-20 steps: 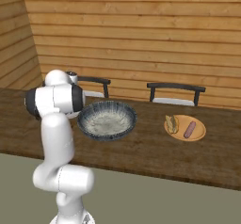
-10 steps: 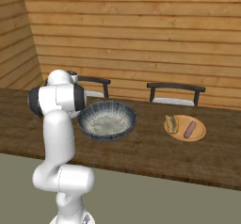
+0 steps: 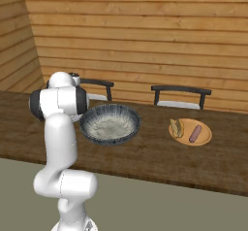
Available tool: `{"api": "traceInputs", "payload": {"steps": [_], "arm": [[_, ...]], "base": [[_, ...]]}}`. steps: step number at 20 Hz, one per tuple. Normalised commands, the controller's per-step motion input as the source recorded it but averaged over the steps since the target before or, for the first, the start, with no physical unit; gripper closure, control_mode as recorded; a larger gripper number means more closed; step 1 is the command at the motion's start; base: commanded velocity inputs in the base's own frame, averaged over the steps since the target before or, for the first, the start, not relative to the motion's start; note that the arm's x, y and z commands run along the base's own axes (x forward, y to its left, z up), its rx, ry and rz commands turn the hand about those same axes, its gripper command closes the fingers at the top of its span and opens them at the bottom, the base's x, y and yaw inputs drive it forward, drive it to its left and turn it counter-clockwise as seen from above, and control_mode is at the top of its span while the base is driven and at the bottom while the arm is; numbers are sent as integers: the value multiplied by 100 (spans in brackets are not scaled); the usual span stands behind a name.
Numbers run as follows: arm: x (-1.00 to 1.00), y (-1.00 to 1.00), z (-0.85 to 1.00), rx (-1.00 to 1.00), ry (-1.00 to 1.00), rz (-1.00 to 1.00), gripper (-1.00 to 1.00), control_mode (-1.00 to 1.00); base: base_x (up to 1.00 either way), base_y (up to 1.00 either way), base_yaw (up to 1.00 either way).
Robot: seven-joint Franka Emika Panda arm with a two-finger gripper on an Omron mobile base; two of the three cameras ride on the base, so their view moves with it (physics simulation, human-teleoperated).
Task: Place one bun and one sausage from the bowl on each plate.
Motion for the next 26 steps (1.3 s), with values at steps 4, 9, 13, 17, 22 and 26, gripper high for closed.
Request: {"api": "traceInputs", "payload": {"steps": [4,9,13,17,22,26], "arm": [[0,0,0,0,0,0,-100,-100],[-1,0,-2,0,0,0,-100,-100],[-68,-23,38,0,0,0,-100,-100],[-61,-17,71,0,1,0,-100,-100],[-67,-57,57,0,4,-1,-100,-100],[-65,-86,46,-1,-1,0,-100,-100]], "base": [[0,0,0],[0,0,0],[0,0,0],[0,0,0],[0,0,0],[0,0,0]]}}
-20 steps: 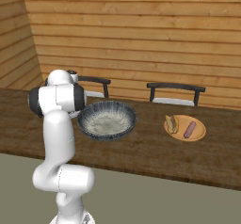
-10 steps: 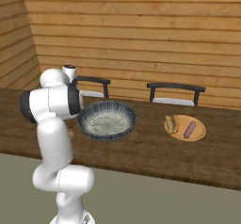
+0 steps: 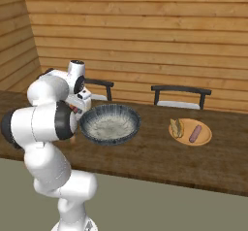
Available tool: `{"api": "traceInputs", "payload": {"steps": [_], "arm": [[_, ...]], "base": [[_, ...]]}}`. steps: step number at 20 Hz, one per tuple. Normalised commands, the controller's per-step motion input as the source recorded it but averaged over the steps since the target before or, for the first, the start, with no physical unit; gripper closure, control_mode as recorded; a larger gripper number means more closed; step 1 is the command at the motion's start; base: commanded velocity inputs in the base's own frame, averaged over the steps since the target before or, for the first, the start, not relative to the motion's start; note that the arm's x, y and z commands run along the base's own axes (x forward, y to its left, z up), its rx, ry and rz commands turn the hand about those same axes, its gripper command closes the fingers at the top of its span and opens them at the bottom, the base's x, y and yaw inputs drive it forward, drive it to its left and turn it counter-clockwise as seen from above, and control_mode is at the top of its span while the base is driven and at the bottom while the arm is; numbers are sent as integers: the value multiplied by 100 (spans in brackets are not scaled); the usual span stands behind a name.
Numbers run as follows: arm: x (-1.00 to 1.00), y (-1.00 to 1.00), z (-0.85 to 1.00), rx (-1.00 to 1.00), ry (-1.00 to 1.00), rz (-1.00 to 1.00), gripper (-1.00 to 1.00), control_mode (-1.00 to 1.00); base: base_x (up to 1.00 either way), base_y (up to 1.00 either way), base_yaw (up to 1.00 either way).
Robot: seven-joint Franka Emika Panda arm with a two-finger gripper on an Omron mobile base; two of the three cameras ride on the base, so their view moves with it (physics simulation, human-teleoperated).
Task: Place one bun and one sausage from the bowl on each plate.
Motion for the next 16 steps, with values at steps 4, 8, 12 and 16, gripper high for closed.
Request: {"api": "traceInputs", "payload": {"steps": [4,8,12,16], "arm": [[-36,-45,27,-18,0,0,-100,-100],[-41,-67,53,-16,0,0,-100,-100],[-93,-89,42,-3,0,7,-100,-100],[-100,-82,31,0,4,11,-100,-100]], "base": [[0,0,0],[0,0,0],[0,0,0],[0,0,0]]}}
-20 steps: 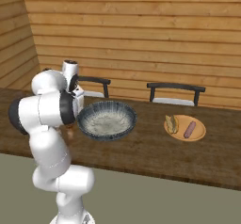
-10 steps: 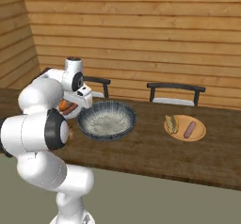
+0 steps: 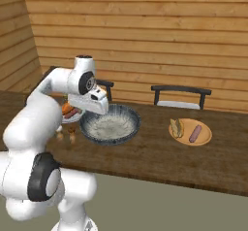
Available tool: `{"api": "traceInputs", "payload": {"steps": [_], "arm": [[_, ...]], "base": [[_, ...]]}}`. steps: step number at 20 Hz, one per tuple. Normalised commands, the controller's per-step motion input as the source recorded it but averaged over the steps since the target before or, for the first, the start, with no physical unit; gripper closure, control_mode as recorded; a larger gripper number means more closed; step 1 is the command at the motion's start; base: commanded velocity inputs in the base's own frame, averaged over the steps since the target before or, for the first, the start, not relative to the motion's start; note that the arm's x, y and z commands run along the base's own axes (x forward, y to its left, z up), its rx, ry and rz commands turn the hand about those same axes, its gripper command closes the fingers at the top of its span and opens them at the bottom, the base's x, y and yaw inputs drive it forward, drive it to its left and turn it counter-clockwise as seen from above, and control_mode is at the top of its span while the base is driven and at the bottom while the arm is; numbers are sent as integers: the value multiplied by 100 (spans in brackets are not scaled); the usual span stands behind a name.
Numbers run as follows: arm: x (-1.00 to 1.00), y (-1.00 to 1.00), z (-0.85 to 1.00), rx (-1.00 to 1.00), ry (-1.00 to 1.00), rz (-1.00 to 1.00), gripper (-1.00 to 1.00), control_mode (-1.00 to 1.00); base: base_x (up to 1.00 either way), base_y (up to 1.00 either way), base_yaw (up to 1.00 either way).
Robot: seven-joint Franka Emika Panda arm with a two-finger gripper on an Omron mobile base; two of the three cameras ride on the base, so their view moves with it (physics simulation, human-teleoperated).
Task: Place one bun and one sausage from the bowl on each plate.
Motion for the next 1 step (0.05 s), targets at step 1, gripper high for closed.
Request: {"api": "traceInputs", "payload": {"steps": [1], "arm": [[-100,-45,39,0,4,9,-100,-100]], "base": [[0,0,0]]}}
